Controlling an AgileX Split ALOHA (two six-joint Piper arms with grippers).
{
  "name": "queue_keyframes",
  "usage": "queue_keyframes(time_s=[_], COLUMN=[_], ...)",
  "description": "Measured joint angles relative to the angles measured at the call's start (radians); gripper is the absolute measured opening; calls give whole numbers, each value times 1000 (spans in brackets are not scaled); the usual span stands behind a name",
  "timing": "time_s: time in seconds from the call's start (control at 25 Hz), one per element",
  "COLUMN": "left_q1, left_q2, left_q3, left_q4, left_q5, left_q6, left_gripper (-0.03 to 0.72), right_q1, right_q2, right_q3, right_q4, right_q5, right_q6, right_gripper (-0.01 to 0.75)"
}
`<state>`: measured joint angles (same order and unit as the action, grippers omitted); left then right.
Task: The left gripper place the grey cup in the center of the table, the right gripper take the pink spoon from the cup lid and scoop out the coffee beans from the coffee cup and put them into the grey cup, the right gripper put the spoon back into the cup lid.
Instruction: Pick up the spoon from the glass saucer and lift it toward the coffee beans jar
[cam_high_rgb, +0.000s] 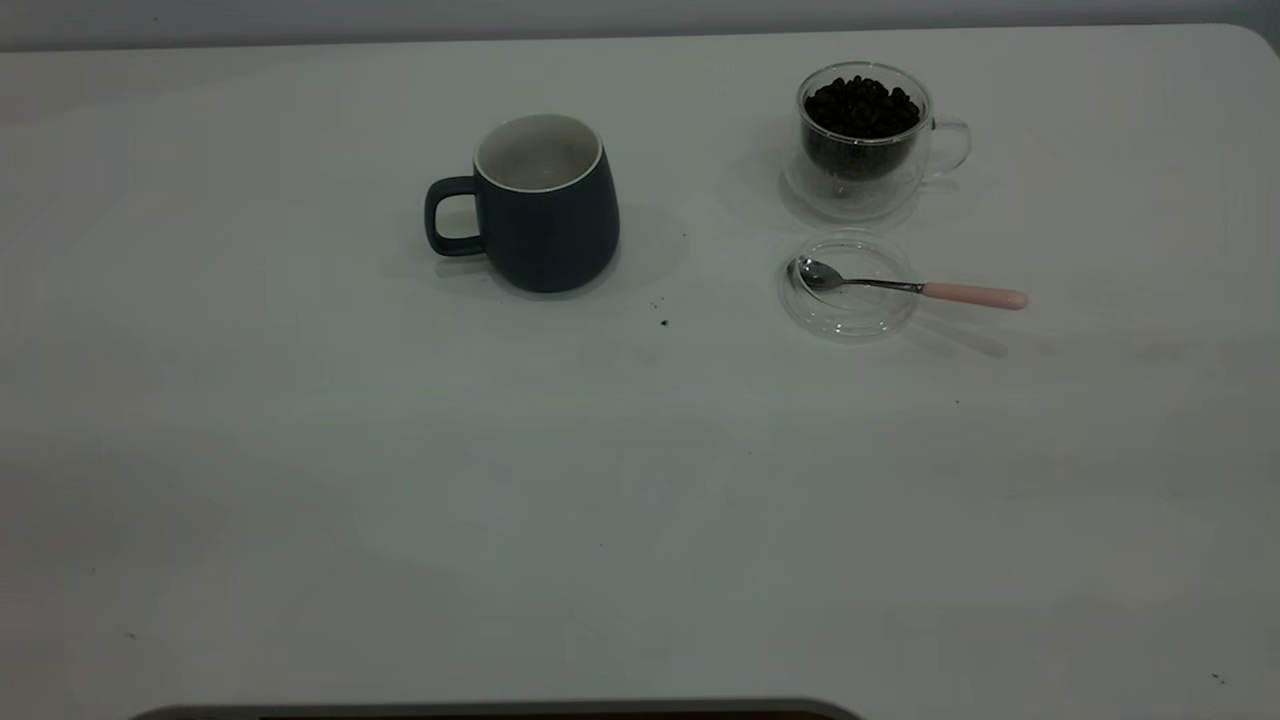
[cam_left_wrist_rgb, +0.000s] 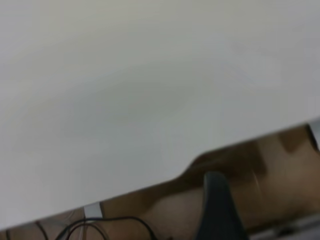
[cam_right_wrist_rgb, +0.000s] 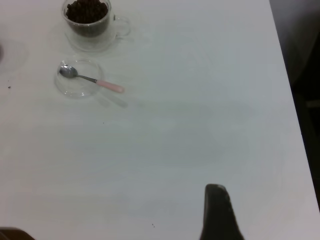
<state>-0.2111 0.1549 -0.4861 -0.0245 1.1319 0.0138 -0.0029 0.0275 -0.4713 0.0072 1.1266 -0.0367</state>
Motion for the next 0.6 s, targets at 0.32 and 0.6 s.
queue_keyframes(time_s=[0.32, 0.6], left_q1=[179, 185], left_q2=[-142, -173], left_q3=[0, 0], left_q4=[0, -3], left_q5=[1, 2], left_q6=[1, 1], left_gripper=[565, 565], right_q1=[0, 0], right_q2=[0, 0], right_q3=[0, 0], right_q4=[0, 0], right_q5=[0, 0], right_q6=[1, 1], right_gripper=[519, 519])
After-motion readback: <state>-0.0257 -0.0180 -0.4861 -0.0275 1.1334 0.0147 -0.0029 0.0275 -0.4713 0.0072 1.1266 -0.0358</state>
